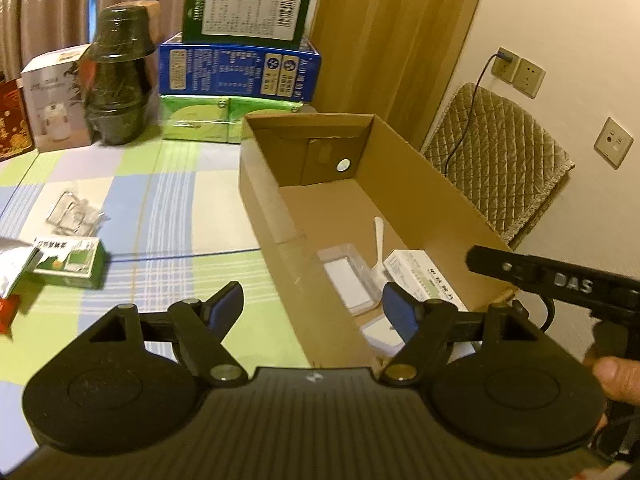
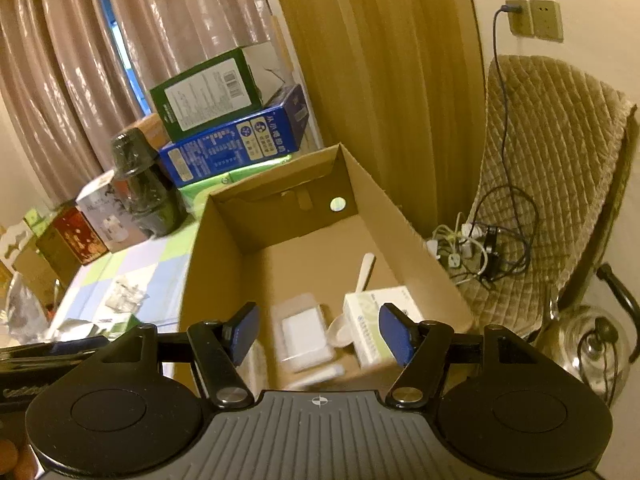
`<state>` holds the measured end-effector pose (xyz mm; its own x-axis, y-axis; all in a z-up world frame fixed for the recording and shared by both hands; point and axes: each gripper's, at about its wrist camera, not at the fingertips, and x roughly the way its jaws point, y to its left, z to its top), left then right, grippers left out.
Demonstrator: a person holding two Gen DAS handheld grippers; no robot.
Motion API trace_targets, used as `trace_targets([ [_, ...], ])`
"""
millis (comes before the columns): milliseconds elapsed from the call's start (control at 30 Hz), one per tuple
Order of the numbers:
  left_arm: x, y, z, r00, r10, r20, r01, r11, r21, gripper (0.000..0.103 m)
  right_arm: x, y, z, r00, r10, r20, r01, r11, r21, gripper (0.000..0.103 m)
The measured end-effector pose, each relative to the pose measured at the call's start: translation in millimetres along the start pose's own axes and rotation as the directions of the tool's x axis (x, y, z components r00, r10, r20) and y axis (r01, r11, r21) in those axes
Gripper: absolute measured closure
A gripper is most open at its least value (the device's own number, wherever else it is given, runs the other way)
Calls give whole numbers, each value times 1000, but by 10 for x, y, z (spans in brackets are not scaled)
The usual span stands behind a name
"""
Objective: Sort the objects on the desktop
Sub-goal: 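Withdraw both tools from the cardboard box back over the table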
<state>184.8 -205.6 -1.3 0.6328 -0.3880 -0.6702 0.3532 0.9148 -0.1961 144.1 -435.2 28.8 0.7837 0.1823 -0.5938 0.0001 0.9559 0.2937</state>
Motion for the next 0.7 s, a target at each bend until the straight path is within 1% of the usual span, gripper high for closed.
trace_targets([
  [33,-36,16,-23,1000,3,1,-3,1000,-4,27,-44,24,-28,1000,4,1,-4,1000,2,37],
  [100,-119,49,-74,1000,10,5,-10,1000,-10,23,-138,78,-87,1000,9,5,-9,1000,3,31],
  [200,-238,101,-136,1000,23,6,-23,1000,-17,22,-276,165,-166,1000,19,13,-19,1000,10,28],
  [267,-327,143,-194,999,35,8,-34,999,-20,19,-363,242,-216,999,28,16,-28,1000,6,27],
  [300,-368,163,-224,999,40,9,-40,999,-20,18,-395,278,-245,999,30,17,-30,1000,5,25],
  [333,-412,186,-256,999,48,8,-48,999,-20,16,-424,314,-269,999,31,18,-32,999,3,21],
  [367,-459,214,-289,998,56,8,-56,998,-22,14,-454,349,-292,999,31,20,-32,1000,2,12],
  [400,-501,243,-322,998,62,9,-62,998,-27,12,-487,393,-319,999,32,25,-32,999,-2,6],
  [567,-741,416,-453,996,92,17,-91,994,-53,6,-574,586,-420,999,49,22,-48,999,-13,2],
  [700,-942,564,-535,991,128,29,-126,991,-55,1,-627,756,-486,997,71,18,-70,997,-34,2],
])
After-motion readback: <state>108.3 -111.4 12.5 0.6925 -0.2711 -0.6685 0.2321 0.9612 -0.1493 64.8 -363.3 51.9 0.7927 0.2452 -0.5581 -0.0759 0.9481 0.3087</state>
